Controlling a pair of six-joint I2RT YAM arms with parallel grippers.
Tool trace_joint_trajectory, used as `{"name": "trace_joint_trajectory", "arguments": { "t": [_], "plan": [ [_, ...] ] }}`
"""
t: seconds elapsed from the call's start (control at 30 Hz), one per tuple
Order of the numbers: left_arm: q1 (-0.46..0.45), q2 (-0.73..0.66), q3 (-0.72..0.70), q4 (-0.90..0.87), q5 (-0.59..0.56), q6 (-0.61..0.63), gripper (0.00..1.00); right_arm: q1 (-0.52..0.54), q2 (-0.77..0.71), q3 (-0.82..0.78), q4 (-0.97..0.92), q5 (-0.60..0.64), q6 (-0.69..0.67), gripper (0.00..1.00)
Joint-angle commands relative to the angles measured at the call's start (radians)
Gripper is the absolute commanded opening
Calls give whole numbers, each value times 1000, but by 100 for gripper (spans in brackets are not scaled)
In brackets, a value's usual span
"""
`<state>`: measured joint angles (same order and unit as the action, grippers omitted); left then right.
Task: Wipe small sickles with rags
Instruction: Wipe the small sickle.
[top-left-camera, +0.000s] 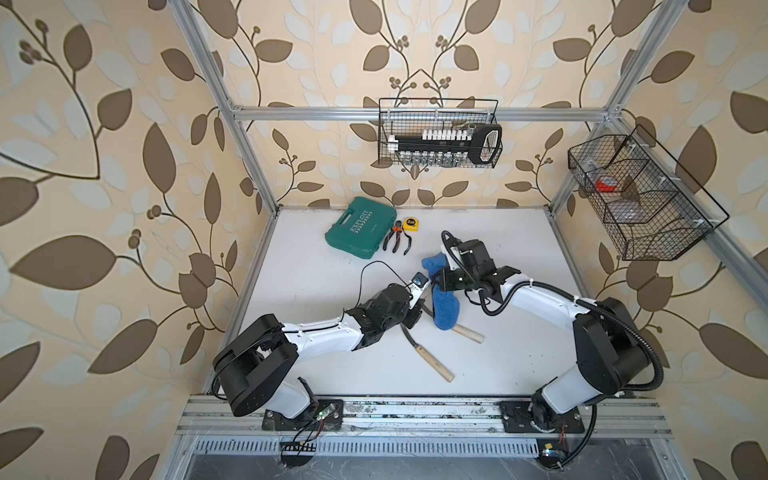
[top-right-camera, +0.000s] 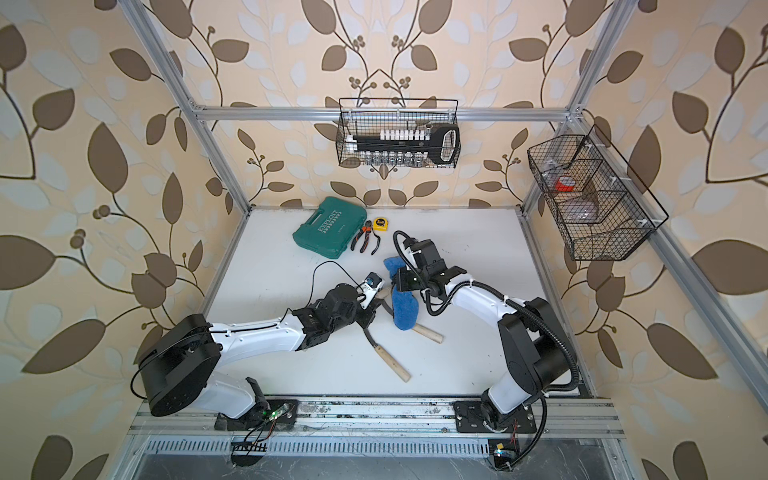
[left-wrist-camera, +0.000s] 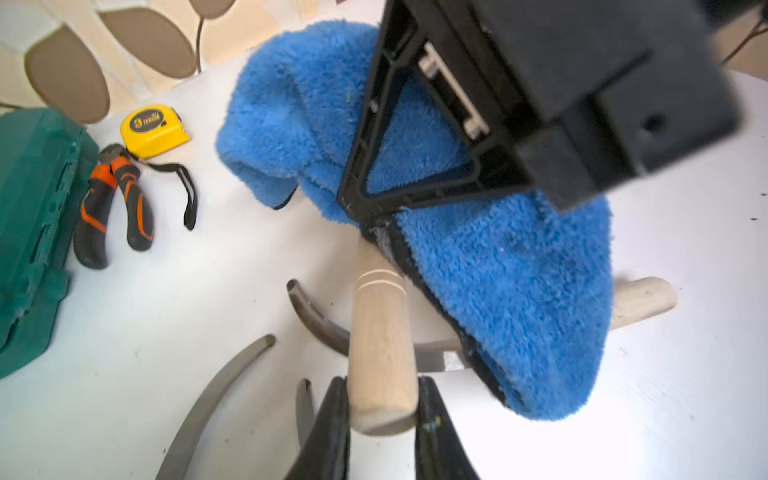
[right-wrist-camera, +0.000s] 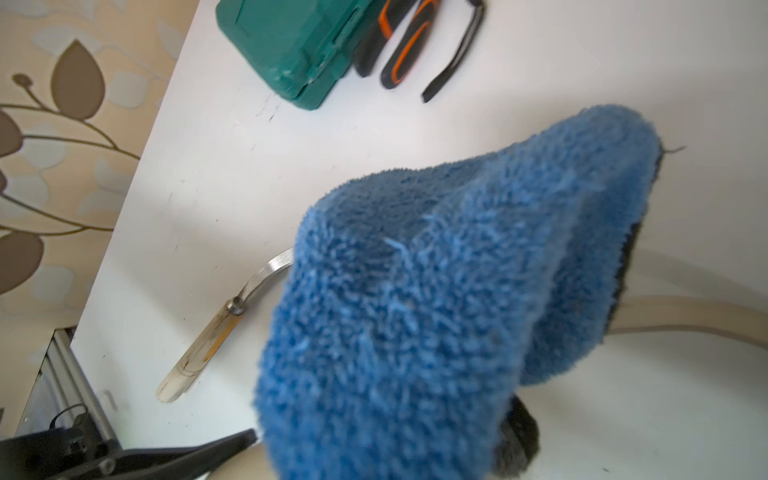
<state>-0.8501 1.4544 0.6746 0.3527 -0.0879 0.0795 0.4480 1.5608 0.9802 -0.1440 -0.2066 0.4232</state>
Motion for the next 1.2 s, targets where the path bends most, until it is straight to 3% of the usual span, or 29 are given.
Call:
{"name": "trace_joint_trajectory", "arguments": {
  "t": [0.0, 0.17, 0.27, 0.4, 0.53, 0.7, 0.9, 1.17],
  "plan": [
    [-11, -20, 10, 130, -15, 71, 0, -61, -92, -40, -9, 83, 46, 0],
    [-10, -20, -26, 188, -39, 129, 0, -212, -230, -111, -40, 245, 122, 0],
    [-10, -25, -55, 236, -129, 152, 0, -283, -274, -132, -58, 296, 148, 0],
    [-10, -28, -83, 288, -247, 164, 0, -302, -271, -131, -70, 348, 147, 0],
    [-10, -20, -111, 327, -192, 219, 0, -304, -196, -84, -129, 473, 150, 0],
    [-10, 4, -107, 288, -76, 257, 0, -312, -4, 60, -210, 522, 128, 0],
    [-10, 10, -109, 282, -28, 282, 0, -310, 193, 229, -238, 419, 75, 0],
    [-10, 34, -93, 267, -16, 298, 0, -283, 331, 370, -286, 387, 30, 0]
  ]
}}
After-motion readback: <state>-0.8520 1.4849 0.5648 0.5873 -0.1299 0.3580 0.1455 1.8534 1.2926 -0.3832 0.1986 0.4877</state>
